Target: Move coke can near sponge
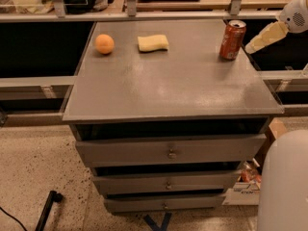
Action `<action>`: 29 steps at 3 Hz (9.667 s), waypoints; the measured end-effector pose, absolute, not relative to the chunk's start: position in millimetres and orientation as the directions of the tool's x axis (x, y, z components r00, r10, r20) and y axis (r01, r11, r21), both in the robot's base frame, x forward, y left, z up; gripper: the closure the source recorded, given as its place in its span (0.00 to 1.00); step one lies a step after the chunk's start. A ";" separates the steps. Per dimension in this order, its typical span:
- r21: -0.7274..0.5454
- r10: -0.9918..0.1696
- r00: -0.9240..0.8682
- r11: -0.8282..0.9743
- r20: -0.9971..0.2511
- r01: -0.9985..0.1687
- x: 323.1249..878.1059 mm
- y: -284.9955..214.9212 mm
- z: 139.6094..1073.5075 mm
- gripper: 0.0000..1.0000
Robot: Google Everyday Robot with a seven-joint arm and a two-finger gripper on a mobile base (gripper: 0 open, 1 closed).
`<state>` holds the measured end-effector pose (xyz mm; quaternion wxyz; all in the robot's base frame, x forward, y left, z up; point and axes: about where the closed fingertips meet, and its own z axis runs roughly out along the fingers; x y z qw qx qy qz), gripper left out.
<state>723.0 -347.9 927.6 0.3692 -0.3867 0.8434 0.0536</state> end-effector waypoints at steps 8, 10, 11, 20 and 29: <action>-0.152 -0.513 -0.319 0.681 -0.797 -0.716 841.1 -262.5 826.8 0.87; -0.147 -0.524 -0.301 0.651 -0.797 -0.745 839.4 -238.3 837.9 1.00; -0.129 -0.533 -0.308 0.632 -0.788 -0.764 836.4 -217.5 845.3 1.00; -0.131 -0.529 -0.206 0.530 -0.823 -0.838 851.5 -138.1 842.9 1.00; -0.070 -0.503 -0.267 0.555 -0.822 -0.829 840.2 -149.3 841.7 0.00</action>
Offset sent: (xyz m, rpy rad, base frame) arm 0.0484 -0.0035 0.0180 0.1505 -0.1311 0.0972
